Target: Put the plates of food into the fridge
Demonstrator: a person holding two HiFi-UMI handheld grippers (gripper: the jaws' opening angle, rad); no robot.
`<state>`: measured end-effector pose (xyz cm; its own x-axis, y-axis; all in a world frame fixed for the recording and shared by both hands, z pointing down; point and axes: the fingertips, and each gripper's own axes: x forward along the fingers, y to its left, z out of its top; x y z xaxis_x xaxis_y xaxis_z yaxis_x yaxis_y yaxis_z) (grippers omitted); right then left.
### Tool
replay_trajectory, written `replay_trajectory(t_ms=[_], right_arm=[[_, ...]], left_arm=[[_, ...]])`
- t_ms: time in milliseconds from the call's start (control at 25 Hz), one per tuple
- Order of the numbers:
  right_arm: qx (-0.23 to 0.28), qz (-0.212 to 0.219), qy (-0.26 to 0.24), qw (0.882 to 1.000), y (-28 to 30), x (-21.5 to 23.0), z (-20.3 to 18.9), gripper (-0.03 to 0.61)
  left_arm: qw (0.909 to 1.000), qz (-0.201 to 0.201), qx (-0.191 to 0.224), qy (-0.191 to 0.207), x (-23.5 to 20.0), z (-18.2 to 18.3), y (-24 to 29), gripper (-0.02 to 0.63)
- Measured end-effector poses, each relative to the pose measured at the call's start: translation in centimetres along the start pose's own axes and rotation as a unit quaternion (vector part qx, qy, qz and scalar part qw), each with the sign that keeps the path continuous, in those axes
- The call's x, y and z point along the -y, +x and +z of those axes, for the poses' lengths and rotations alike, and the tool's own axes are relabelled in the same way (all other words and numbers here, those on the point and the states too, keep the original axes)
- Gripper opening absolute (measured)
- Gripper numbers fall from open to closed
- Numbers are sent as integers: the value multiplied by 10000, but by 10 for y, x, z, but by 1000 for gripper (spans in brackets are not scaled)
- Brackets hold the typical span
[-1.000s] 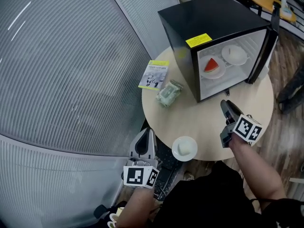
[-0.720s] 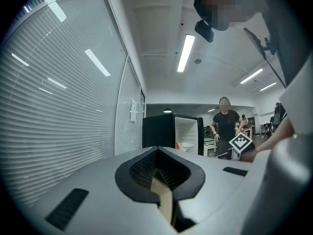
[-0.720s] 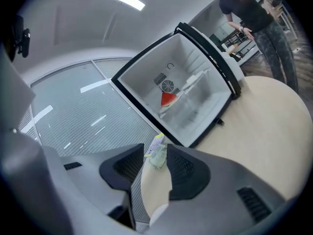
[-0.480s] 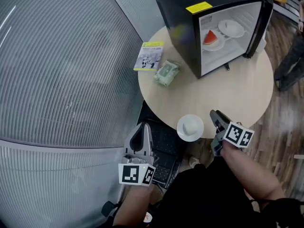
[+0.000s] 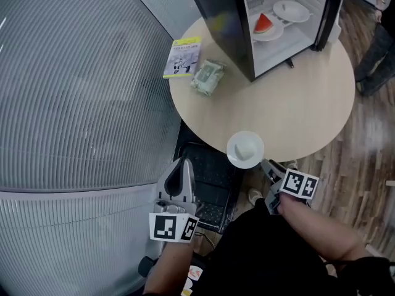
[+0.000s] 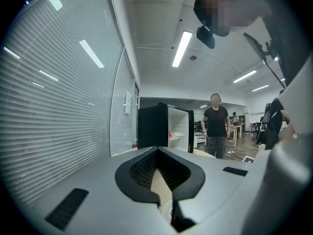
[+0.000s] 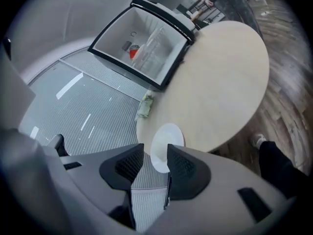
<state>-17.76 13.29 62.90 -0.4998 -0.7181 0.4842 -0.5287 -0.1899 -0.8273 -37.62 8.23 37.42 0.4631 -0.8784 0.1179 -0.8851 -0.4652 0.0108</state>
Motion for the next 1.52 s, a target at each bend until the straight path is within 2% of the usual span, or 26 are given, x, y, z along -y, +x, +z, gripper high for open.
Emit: replay_trajectory(t_ms=[400,720,960,1160,1200,1280,1360,1520], right_arm=[[-496,-179,350,9980,30,35,-52,149],[-523,-154,563,9969,59,48,-59,149],[-534,10,988,9937,86,50,-63,148],[-663,142,1184,9906,98,47,-62,147],[-680,150,1210,9902,99,47,-63,139],[-677,195,1274,9894,97,44,-64,74],[-628,278,1312,9890,95,39,-63,40],[-527,492,1365,9880,91,28,-48,18]], left_arm=[[9990,274,-287,189,-15,-14,-22,5],[9969,518,-483,354,-29,-17,-42,5],[9942,725,-683,398,-43,-30,-53,5],[9943,633,-775,365,-39,-40,-42,5],[9946,588,-765,378,-37,-40,-39,5],[9951,509,-738,415,-35,-37,-34,5],[9955,474,-700,427,-36,-32,-32,5],[9965,414,-623,375,-36,-28,-24,5]])
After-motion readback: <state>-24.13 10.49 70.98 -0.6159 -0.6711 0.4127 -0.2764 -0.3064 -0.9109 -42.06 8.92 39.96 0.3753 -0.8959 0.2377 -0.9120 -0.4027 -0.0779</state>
